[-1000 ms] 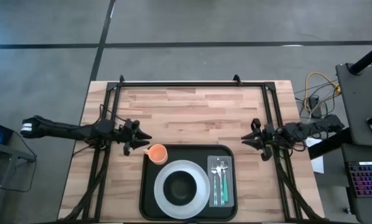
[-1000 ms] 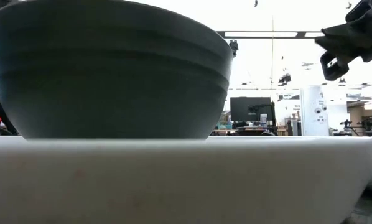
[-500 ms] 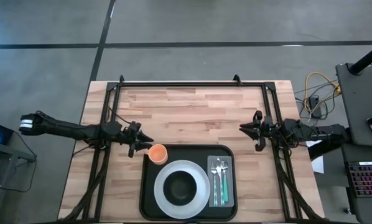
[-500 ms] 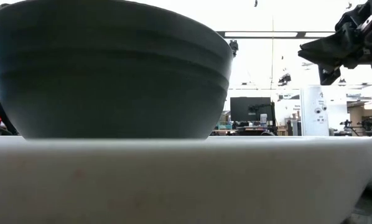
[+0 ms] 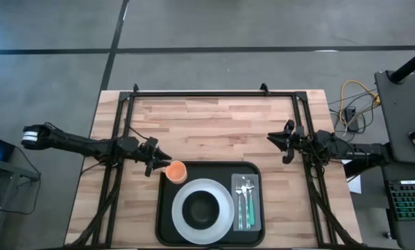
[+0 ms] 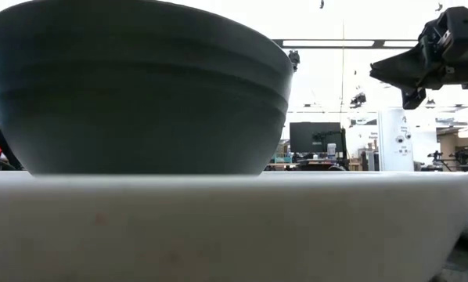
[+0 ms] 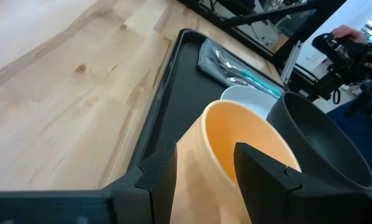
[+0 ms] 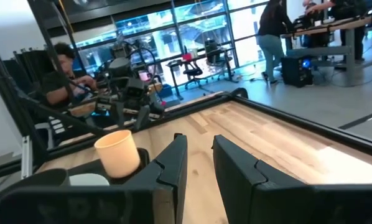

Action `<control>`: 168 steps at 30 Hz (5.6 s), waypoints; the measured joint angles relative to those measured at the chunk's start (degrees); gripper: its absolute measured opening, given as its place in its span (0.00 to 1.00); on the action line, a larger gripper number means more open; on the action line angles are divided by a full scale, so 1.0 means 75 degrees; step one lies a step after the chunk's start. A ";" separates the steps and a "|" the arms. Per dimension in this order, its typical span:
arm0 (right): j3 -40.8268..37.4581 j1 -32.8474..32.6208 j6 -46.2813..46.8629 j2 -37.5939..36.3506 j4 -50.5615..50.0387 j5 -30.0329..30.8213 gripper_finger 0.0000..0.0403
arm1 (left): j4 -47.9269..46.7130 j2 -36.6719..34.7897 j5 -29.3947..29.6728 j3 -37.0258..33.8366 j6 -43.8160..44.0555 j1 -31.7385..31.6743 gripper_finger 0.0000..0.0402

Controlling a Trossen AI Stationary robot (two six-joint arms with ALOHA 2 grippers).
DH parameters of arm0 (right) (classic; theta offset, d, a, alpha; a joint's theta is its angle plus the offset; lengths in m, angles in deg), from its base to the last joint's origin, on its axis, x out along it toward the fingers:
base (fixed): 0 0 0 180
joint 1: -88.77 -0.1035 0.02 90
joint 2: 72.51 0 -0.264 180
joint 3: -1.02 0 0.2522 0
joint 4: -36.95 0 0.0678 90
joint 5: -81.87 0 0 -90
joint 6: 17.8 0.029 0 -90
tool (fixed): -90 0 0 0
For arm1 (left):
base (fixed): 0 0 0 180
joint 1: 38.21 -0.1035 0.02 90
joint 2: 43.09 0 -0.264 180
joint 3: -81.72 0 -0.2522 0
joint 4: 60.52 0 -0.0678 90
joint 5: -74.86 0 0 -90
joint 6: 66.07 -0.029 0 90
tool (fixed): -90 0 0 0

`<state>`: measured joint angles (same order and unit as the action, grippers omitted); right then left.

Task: Set up tray
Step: Return to Home Position

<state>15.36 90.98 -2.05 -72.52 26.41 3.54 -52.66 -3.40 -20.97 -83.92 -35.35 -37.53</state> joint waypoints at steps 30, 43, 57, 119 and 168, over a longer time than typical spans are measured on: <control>0.0000 0.0159 -0.1164 0.0000 0.0050 -0.1615 0.17 | 0.0003 0.0198 -0.0003 0.0003 0.0003 0.0000 0.35; -0.0003 0.0159 -0.3610 0.0000 0.0443 -0.1860 0.17 | 0.0002 0.0198 -0.0003 0.0003 0.0003 0.0001 0.35; -0.0003 0.0057 -0.3586 0.0000 0.0391 -0.2985 0.17 | -0.0001 0.0198 -0.0003 0.0003 0.0003 0.0001 0.35; -0.0006 0.0057 -0.3559 0.0026 0.0399 -0.2962 0.17 | 0.0004 0.0199 -0.0003 0.0006 0.0000 0.0001 0.35; -0.0003 0.0059 -0.3559 0.0026 0.0399 -0.2962 0.17 | 0.0004 0.0198 0.0000 0.0006 0.0001 0.0001 0.35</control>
<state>15.34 91.42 -28.74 -72.32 29.40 -18.67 -52.63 -1.92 -20.97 -83.87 -35.35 -37.52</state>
